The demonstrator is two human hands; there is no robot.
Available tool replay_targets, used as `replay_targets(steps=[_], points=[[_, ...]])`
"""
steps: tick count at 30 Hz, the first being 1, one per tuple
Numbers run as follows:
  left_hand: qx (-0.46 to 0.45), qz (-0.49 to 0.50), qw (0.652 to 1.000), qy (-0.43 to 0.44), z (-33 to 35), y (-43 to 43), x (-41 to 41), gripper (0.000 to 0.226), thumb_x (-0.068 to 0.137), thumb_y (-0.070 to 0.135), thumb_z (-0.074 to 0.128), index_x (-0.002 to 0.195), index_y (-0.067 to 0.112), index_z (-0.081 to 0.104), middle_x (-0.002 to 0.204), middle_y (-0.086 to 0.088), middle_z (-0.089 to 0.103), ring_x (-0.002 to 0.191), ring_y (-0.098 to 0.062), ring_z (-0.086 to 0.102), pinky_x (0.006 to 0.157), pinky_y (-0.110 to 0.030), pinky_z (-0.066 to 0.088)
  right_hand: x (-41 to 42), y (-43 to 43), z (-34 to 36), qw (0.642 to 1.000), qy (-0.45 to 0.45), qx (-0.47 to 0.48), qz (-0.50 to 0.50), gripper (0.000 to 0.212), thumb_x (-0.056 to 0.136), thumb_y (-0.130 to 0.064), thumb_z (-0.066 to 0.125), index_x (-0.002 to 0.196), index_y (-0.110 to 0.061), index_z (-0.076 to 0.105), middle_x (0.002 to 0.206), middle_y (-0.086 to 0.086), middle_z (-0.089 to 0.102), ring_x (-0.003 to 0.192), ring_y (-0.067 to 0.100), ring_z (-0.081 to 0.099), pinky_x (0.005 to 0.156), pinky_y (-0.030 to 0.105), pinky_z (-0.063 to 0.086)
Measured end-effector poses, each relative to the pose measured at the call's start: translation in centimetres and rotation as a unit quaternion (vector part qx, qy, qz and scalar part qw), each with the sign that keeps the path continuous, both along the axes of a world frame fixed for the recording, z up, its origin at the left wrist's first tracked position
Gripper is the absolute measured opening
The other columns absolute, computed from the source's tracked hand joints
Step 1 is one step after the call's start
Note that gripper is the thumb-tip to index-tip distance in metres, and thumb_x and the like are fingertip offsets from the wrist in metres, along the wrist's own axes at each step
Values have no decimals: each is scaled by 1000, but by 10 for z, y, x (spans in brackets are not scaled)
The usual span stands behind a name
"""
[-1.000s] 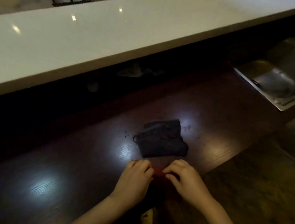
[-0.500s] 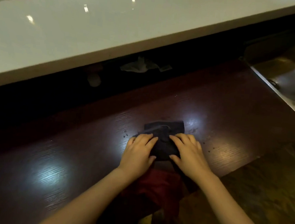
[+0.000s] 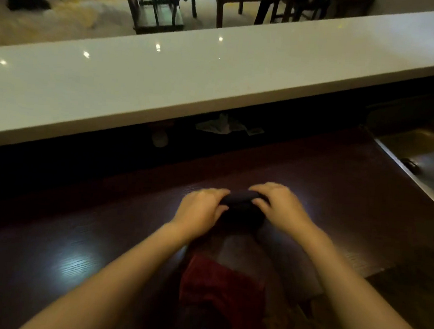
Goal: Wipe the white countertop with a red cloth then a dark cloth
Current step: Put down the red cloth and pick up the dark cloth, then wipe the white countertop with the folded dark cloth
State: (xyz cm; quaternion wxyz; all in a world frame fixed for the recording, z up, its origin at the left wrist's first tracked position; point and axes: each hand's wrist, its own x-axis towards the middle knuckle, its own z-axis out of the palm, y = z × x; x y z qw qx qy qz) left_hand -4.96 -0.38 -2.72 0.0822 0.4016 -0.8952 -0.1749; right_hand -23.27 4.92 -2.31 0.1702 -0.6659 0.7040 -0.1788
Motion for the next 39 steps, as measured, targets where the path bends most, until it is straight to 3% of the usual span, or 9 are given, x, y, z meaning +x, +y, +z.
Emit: replay_targets(steps=[3, 7, 14, 22, 26, 30, 33, 36, 39], points=[[-40, 21, 996, 82, 59, -15, 17, 36, 83, 22, 60, 118, 22, 55, 117, -7, 65, 106, -29, 59, 85, -42, 49, 3, -25, 62, 996, -61, -51, 40, 26, 83, -14, 62, 109, -17, 64, 109, 12, 68, 103, 28, 60, 90, 41, 46], [-80, 45, 989, 119, 128, -29, 50, 31, 84, 23, 59, 116, 24, 56, 111, -6, 68, 102, -29, 60, 84, -43, 49, 23, -53, 131, 985, -108, -94, 93, 23, 84, -16, 63, 106, -21, 65, 101, 1, 69, 96, 12, 60, 81, 24, 40], [-49, 79, 994, 57, 174, -45, 124, 25, 86, 30, 58, 111, 25, 60, 106, -3, 69, 96, -20, 61, 84, -37, 48, 83, -83, 158, 965, -157, -68, 200, 14, 88, -20, 58, 99, -19, 66, 94, 0, 70, 88, 11, 60, 75, 20, 42], [-114, 125, 982, 86, 212, -114, 165, 21, 88, 24, 56, 108, 23, 61, 89, 0, 69, 76, -16, 58, 69, -30, 44, 132, -164, 190, 957, -182, -118, 191, 17, 91, -24, 52, 104, -25, 63, 92, -7, 65, 83, 3, 58, 68, 16, 43], [-164, 134, 973, 95, 232, -161, 166, 27, 88, 22, 54, 114, 27, 58, 104, -1, 70, 92, -23, 61, 75, -37, 49, 141, -213, 208, 953, -197, -172, 154, 21, 90, -21, 52, 107, -29, 63, 91, -17, 60, 83, -5, 53, 69, 12, 39], [-198, 126, 967, 102, 222, -188, 165, 30, 88, 24, 54, 118, 28, 56, 111, 0, 68, 99, -23, 60, 76, -37, 48, 144, -237, 199, 955, -177, -194, 136, 25, 90, -17, 52, 111, -28, 61, 97, -13, 58, 85, -3, 51, 72, 10, 37], [-146, 99, 983, 58, 185, -191, 167, 28, 88, 28, 54, 117, 30, 56, 111, -1, 68, 98, -22, 60, 76, -31, 43, 139, -230, 171, 973, -108, -129, 158, 23, 90, -18, 54, 110, -27, 62, 98, -11, 60, 82, -6, 49, 75, 11, 35], [-110, 74, 991, -8, 148, -184, 170, 36, 88, 35, 52, 124, 29, 51, 121, -3, 64, 107, -24, 58, 87, -34, 45, 136, -210, 138, 977, -51, -87, 186, 22, 90, -22, 53, 109, -27, 62, 106, -9, 63, 90, 0, 49, 82, 14, 37], [-108, 67, 992, 6, 128, -176, 172, 44, 87, 38, 52, 129, 26, 46, 135, 0, 53, 120, -18, 50, 101, -34, 40, 137, -194, 129, 981, -36, -91, 166, 24, 92, -34, 47, 111, -31, 61, 109, -21, 56, 99, -3, 47, 87, 13, 35]])
